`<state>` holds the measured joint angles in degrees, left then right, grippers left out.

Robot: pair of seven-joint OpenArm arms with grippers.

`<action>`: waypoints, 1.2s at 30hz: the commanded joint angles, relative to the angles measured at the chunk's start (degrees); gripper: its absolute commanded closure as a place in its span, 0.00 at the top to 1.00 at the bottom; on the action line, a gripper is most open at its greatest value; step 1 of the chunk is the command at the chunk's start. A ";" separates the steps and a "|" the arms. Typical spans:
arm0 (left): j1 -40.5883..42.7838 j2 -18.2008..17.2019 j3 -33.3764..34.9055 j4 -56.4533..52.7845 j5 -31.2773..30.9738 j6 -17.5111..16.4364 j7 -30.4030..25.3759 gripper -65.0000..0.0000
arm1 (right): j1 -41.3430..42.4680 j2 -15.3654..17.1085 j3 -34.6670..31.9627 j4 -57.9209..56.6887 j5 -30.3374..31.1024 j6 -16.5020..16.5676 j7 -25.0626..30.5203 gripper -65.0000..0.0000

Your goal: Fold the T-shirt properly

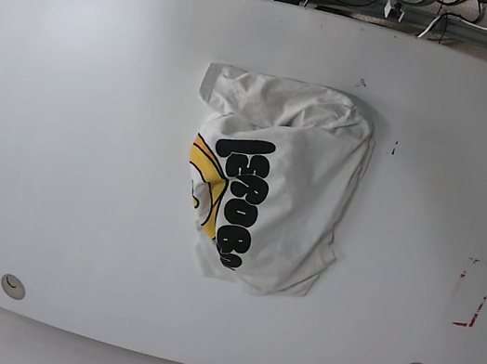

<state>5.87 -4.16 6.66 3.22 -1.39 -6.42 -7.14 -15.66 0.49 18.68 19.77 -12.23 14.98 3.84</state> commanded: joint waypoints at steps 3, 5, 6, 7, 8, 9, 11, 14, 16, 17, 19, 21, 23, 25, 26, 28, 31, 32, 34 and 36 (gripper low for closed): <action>0.47 -0.20 0.02 -0.14 -0.13 -0.03 -0.01 0.45 | -0.62 0.14 0.00 0.20 -0.03 0.10 -0.03 0.10; 0.38 -0.26 0.04 -0.12 -0.08 -0.01 0.01 0.45 | -0.68 0.11 0.04 0.22 0.00 0.12 -0.10 0.10; 0.29 -0.30 0.09 -0.13 -0.01 0.03 0.01 0.45 | -0.72 0.08 0.05 0.21 0.05 0.12 -0.12 0.10; 0.31 -0.30 0.10 -0.14 0.00 0.02 0.01 0.45 | -0.73 0.09 0.07 0.23 0.03 0.10 -0.16 0.10; 0.33 -0.30 0.12 -0.14 0.01 0.01 0.00 0.45 | -0.73 0.10 0.08 0.25 0.02 0.07 -0.19 0.10; 0.32 -0.31 0.15 -0.10 0.01 0.02 0.00 0.45 | -0.75 0.10 0.09 0.25 -0.01 0.08 -0.16 0.10; 0.33 -0.32 0.20 -0.06 0.02 0.01 0.02 0.45 | -0.77 0.10 0.10 0.28 0.00 0.07 -0.13 0.10; 0.39 -0.33 0.22 -0.07 0.08 0.03 0.11 0.45 | -0.72 0.10 0.07 0.24 0.03 0.11 -0.20 0.10; 0.46 -0.28 0.20 -0.05 0.03 0.03 0.08 0.44 | -0.77 0.07 0.00 0.34 -0.02 0.11 -0.15 0.10; 0.26 -0.26 0.20 -0.16 -0.05 0.07 -0.04 0.45 | -0.74 0.07 -0.02 0.35 0.08 0.10 -0.24 0.10; 0.09 -0.21 0.21 -0.31 -0.12 0.13 -0.20 0.45 | -0.70 0.06 -0.06 0.34 0.20 0.05 -0.33 0.10; 0.12 -0.20 0.24 -0.32 -0.12 0.14 -0.18 0.45 | -0.71 0.06 -0.10 0.38 0.23 0.03 -0.32 0.10; 0.18 -0.19 0.25 -0.27 -0.11 0.10 -0.18 0.45 | -0.73 0.04 -0.13 0.39 0.22 0.02 -0.32 0.10; 0.22 -0.18 0.26 -0.24 -0.11 0.11 -0.24 0.45 | -0.72 0.03 -0.15 0.37 0.19 0.03 -0.32 0.10; 0.21 -0.18 0.29 -0.22 -0.12 0.15 -0.26 0.45 | -0.71 0.03 -0.15 0.37 0.18 0.04 -0.31 0.10; 0.08 -0.23 0.38 -0.41 0.05 0.30 -0.17 0.45 | -0.73 -0.01 -0.21 0.44 0.28 -0.10 -0.56 0.11; 0.11 -0.21 0.42 -0.50 0.11 0.35 -0.20 0.45 | -0.74 -0.02 -0.22 0.40 0.25 -0.16 -0.55 0.11; 0.11 -0.24 0.39 -0.47 0.08 0.36 -0.17 0.45 | -0.74 -0.03 -0.25 0.41 0.25 -0.14 -0.57 0.11; 0.11 -0.20 0.37 -0.47 0.12 0.30 -0.21 0.45 | -0.73 -0.04 -0.25 0.46 0.27 -0.16 -0.59 0.11; 0.08 -0.22 0.32 -0.39 0.01 0.32 -0.11 0.45 | -0.70 -0.05 -0.27 0.46 0.31 -0.17 -0.66 0.11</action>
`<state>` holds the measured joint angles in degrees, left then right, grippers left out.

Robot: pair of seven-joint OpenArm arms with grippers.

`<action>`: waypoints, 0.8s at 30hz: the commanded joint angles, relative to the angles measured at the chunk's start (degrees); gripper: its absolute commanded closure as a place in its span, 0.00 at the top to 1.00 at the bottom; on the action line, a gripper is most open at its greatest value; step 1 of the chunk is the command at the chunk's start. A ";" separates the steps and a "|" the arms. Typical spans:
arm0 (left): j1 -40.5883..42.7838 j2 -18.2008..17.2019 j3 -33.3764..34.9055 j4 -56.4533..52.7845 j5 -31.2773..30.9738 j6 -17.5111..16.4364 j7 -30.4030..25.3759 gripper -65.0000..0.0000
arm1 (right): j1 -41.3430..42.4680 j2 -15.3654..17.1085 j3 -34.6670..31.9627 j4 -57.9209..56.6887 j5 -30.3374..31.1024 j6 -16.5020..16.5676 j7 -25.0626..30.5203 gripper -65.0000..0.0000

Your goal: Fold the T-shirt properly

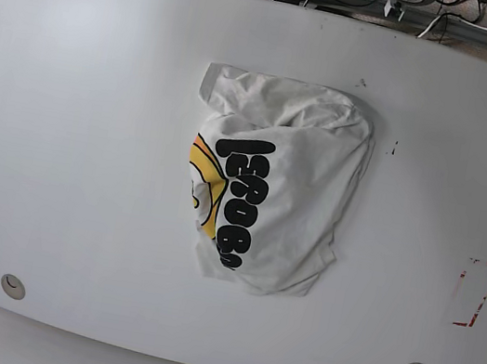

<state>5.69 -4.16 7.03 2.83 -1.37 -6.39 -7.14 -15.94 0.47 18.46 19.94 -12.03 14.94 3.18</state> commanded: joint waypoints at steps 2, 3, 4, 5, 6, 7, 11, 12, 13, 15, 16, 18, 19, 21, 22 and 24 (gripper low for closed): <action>0.26 -0.18 -0.10 -0.12 -0.01 0.32 -0.23 0.45 | -0.51 -0.07 -0.11 0.32 0.10 -0.14 0.05 0.11; 0.35 -0.18 -0.16 0.23 -0.02 0.25 -0.21 0.45 | -0.53 -0.05 -0.05 0.33 0.03 -0.02 0.00 0.11; 0.45 -0.18 -0.22 0.57 -0.03 0.18 -0.19 0.45 | -0.55 -0.03 0.01 0.34 -0.03 0.10 -0.06 0.11; 0.44 -0.18 -0.24 0.58 -0.03 0.18 -0.19 0.45 | -0.52 -0.03 0.01 0.37 -0.03 0.10 0.01 0.11; 0.43 -0.18 -0.25 0.59 -0.04 0.18 -0.19 0.45 | -0.48 -0.03 0.01 0.39 -0.02 0.11 0.07 0.11; 0.44 -0.18 -0.27 0.62 -0.05 0.17 -0.16 0.45 | -0.48 -0.03 -0.01 0.41 -0.02 0.10 0.01 0.11; 0.43 -0.19 -0.30 0.66 -0.04 0.19 -0.20 0.45 | -0.46 -0.05 -0.05 0.40 -0.01 0.07 0.00 0.11; 0.43 -0.21 -0.31 0.63 0.00 0.18 -0.20 0.45 | -0.45 -0.04 -0.05 0.42 0.00 0.05 0.02 0.11; 0.37 -0.20 -0.16 0.45 0.00 0.19 -0.16 0.45 | -0.42 -0.06 -0.01 0.45 0.10 0.07 -0.08 0.11; 0.32 -0.20 0.00 0.27 0.00 0.20 -0.10 0.45 | -0.40 -0.08 0.01 0.50 0.20 0.08 -0.17 0.11; 0.35 -0.21 0.01 0.28 0.00 0.21 -0.08 0.45 | -0.40 -0.08 0.00 0.52 0.20 0.08 -0.17 0.11; 0.33 -0.24 0.03 0.42 0.03 0.21 -0.03 0.45 | -0.41 -0.09 0.01 0.53 0.15 0.09 -0.26 0.11; 0.33 -0.24 0.03 0.41 0.05 0.21 -0.06 0.45 | -0.40 -0.08 0.00 0.59 0.17 0.07 -0.24 0.11; 0.33 -0.22 0.01 0.44 0.04 0.18 -0.10 0.45 | -0.38 -0.06 0.02 0.68 0.15 0.09 -0.19 0.11; 0.34 -0.21 -0.01 0.49 0.02 0.15 -0.10 0.45 | -0.38 -0.05 0.05 0.70 0.11 0.13 -0.16 0.11; 0.40 -0.19 -0.02 0.66 0.09 0.15 -0.03 0.45 | -0.39 -0.05 0.02 0.73 0.15 0.12 -0.23 0.11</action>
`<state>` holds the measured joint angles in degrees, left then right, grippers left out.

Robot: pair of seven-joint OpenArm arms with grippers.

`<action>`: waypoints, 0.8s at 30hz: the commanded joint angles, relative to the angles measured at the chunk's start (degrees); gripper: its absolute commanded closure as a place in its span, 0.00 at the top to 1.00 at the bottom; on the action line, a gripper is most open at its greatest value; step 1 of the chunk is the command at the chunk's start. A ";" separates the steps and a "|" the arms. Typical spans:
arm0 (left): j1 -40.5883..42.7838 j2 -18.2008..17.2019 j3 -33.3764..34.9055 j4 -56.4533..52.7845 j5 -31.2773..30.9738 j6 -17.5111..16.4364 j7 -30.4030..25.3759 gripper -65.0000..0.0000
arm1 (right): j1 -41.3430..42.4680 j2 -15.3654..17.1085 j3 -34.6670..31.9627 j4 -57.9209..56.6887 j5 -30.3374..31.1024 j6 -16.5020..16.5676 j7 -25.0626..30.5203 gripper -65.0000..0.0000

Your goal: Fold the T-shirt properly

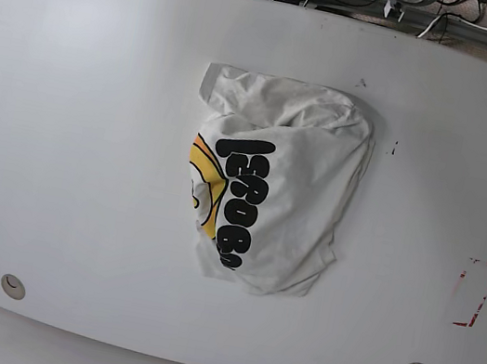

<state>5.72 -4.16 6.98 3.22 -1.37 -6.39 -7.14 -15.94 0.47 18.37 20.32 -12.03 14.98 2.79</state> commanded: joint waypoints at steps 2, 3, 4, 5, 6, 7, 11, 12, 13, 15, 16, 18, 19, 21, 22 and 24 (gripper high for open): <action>0.29 -0.26 0.13 0.02 0.02 0.17 0.11 0.45 | -0.30 -0.28 0.00 0.11 -0.01 0.27 0.05 0.10; 0.30 -0.28 0.07 0.07 0.01 0.15 0.16 0.45 | -0.32 -0.28 -0.03 0.10 -0.02 0.29 0.04 0.10; 0.30 -0.30 0.01 0.12 0.00 0.14 0.21 0.45 | -0.33 -0.29 -0.05 0.10 -0.02 0.30 0.03 0.10; 0.30 -0.30 0.01 0.14 0.00 0.15 0.18 0.45 | -0.29 -0.30 -0.02 0.07 -0.03 0.30 0.03 0.10; 0.31 -0.29 0.01 0.17 0.00 0.16 0.14 0.44 | -0.24 -0.32 0.01 0.03 -0.04 0.29 0.03 0.10; 0.31 -0.28 0.01 0.23 0.01 0.16 0.14 0.44 | -0.24 -0.33 -0.01 0.05 -0.03 0.30 0.01 0.10; 0.32 -0.32 0.03 0.11 0.06 0.17 0.14 0.44 | -0.13 -0.33 -0.08 0.08 0.07 0.31 -0.03 0.10; 0.33 -0.31 0.07 0.00 0.09 0.21 0.11 0.44 | -0.07 -0.32 -0.08 0.08 0.10 0.28 -0.02 0.10; 0.29 -0.33 0.06 0.07 0.07 0.21 0.13 0.44 | -0.04 -0.33 -0.06 0.09 0.12 0.27 -0.01 0.10; 0.26 -0.35 0.05 0.06 0.02 0.22 0.14 0.44 | -0.01 -0.36 -0.06 0.07 0.12 0.26 0.00 0.10; 0.26 -0.35 0.04 -0.04 0.00 0.23 0.12 0.44 | -0.01 -0.38 -0.07 0.03 0.11 0.25 0.01 0.10; 0.30 -0.33 0.06 -0.02 0.04 0.21 0.11 0.44 | 0.04 -0.39 -0.02 0.03 0.14 0.25 0.01 0.10; 0.26 -0.35 0.07 0.03 0.04 0.21 0.16 0.44 | 0.03 -0.39 -0.02 0.07 0.16 0.28 -0.01 0.10; 0.34 -0.41 0.07 -0.03 -0.01 0.28 0.32 0.44 | 0.03 -0.47 -0.01 0.10 0.07 0.34 -0.18 0.10; 0.46 -0.46 0.06 -0.16 -0.05 0.35 0.44 0.45 | 0.05 -0.55 0.01 0.09 -0.04 0.36 -0.32 0.10; 0.48 -0.47 0.04 -0.16 -0.02 0.31 0.53 0.44 | 0.08 -0.60 0.02 0.16 -0.08 0.37 -0.41 0.10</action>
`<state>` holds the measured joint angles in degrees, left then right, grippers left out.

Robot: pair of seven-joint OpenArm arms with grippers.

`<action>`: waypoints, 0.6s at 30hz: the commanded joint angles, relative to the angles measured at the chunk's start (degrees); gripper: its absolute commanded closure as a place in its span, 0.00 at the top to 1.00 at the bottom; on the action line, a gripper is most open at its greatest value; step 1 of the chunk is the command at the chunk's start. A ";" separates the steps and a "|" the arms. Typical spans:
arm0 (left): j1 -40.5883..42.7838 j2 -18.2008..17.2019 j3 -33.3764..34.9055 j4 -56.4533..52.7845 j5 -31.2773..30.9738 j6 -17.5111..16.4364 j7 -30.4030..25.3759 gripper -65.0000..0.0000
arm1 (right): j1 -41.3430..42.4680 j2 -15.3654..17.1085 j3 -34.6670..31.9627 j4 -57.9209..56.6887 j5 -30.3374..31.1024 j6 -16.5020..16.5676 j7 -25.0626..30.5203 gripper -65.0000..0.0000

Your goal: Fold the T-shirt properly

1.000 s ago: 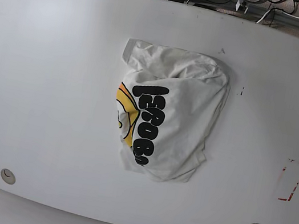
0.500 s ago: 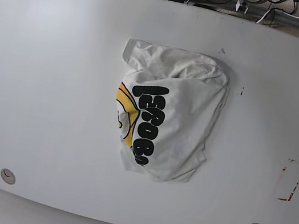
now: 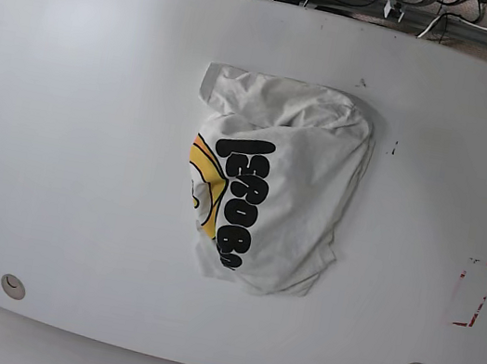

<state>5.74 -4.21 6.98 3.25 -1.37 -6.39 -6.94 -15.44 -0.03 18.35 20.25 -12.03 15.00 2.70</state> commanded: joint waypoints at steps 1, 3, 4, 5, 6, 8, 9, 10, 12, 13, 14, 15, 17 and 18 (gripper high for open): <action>0.48 -0.44 0.05 -0.13 -0.05 0.30 0.31 0.45 | -0.43 -0.11 0.04 0.22 -0.06 0.33 -0.32 0.10; 0.52 -0.45 0.05 -0.05 -0.05 0.29 0.28 0.45 | -0.42 -0.14 0.01 0.21 -0.09 0.31 -0.30 0.10; 0.55 -0.44 0.04 -0.02 -0.03 0.27 0.26 0.45 | -0.40 -0.16 -0.03 0.20 -0.14 0.31 -0.28 0.10; 0.56 -0.46 0.03 0.02 -0.01 0.28 0.28 0.44 | -0.40 -0.13 -0.03 0.25 -0.10 0.31 -0.27 0.10; 0.56 -0.47 0.03 0.07 0.01 0.29 0.31 0.44 | -0.39 -0.10 -0.02 0.30 -0.06 0.31 -0.26 0.10; 0.70 -0.47 0.02 0.11 -0.05 0.28 0.23 0.44 | -0.42 -0.12 0.04 0.23 -0.14 0.30 -0.31 0.10; 0.71 -0.37 0.02 0.20 -0.16 0.31 0.25 0.44 | -0.48 -0.15 0.02 0.30 -0.14 0.26 -0.30 0.10; 0.72 -0.27 0.02 0.29 -0.28 0.34 0.26 0.44 | -0.53 -0.17 0.01 0.37 -0.15 0.22 -0.29 0.10; 0.80 -0.27 0.02 0.39 -0.28 0.35 0.25 0.44 | -0.51 -0.14 -0.03 0.39 -0.25 0.16 -0.20 0.10; 0.85 -0.28 0.00 0.51 -0.33 0.32 0.22 0.44 | -0.51 -0.13 -0.03 0.41 -0.22 0.15 -0.21 0.10; 0.91 -0.28 -0.03 0.62 -0.38 0.29 0.20 0.44 | -0.52 -0.13 -0.02 0.44 -0.19 0.14 -0.23 0.10; 0.94 -0.29 -0.04 0.72 -0.39 0.31 0.23 0.44 | -0.51 -0.14 -0.04 0.45 -0.19 0.15 -0.26 0.10; 1.08 -0.32 -0.06 0.97 -0.42 0.32 0.31 0.44 | -0.49 -0.17 -0.03 0.48 -0.23 0.18 -0.31 0.10; 1.20 -0.36 -0.06 1.12 -0.43 0.31 0.36 0.44 | -0.47 -0.19 -0.02 0.49 -0.26 0.21 -0.32 0.10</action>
<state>6.28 -4.32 6.96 4.01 -1.52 -6.37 -6.92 -15.46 -0.30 18.35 20.53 -12.05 14.98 2.37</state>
